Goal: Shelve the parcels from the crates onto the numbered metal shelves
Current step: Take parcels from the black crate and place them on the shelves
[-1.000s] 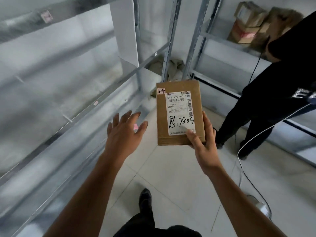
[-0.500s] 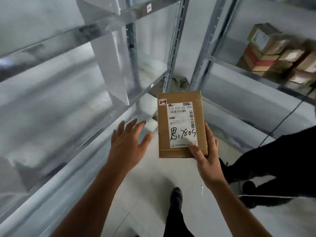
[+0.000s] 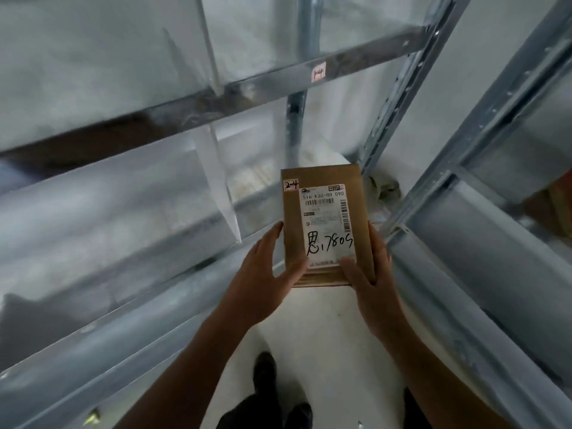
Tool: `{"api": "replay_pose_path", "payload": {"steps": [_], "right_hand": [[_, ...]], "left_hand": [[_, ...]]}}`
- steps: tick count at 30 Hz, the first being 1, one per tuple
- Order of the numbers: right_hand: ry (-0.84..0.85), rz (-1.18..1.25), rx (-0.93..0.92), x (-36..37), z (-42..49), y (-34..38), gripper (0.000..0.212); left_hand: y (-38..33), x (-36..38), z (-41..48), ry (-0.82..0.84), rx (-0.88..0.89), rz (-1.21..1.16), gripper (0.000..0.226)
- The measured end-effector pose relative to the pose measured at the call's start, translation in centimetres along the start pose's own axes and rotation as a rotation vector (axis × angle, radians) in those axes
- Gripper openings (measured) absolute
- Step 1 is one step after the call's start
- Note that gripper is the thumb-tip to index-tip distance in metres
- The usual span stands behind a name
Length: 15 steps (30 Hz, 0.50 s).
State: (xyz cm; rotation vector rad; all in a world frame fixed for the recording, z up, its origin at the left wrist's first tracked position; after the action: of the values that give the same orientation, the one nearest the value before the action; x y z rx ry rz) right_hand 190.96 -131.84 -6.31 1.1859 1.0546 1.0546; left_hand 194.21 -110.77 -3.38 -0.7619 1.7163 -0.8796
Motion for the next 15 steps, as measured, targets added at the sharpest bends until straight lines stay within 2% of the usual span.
{"api": "replay_pose_path", "payload": {"steps": [7, 10, 15], "right_hand": [[0.139, 0.038, 0.008, 1.2, 8.4, -2.5, 0.079], [0.236, -0.017, 0.05, 1.2, 12.0, -3.1, 0.084], [0.381, -0.132, 0.006, 1.7, 17.1, -4.3, 0.07]], "left_hand": [[2.0, 0.5, 6.7, -0.034, -0.061, -0.207, 0.088], [2.2, 0.1, 9.5, -0.088, -0.079, -0.3, 0.09], [3.2, 0.2, 12.8, -0.171, -0.087, -0.277, 0.108]]}}
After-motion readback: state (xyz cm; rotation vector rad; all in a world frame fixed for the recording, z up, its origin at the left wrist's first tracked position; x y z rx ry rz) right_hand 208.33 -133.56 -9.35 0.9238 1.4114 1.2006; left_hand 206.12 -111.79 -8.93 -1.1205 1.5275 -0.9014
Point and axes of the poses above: each hand's wrist, its own z-axis towards the middle knuckle, its own x-axis out of the palm, y = z × x, the point moved 1 cm from there along z, towards the middle knuckle, and after that the axes turned 6 degrees about -x, right-handed, at the moved point
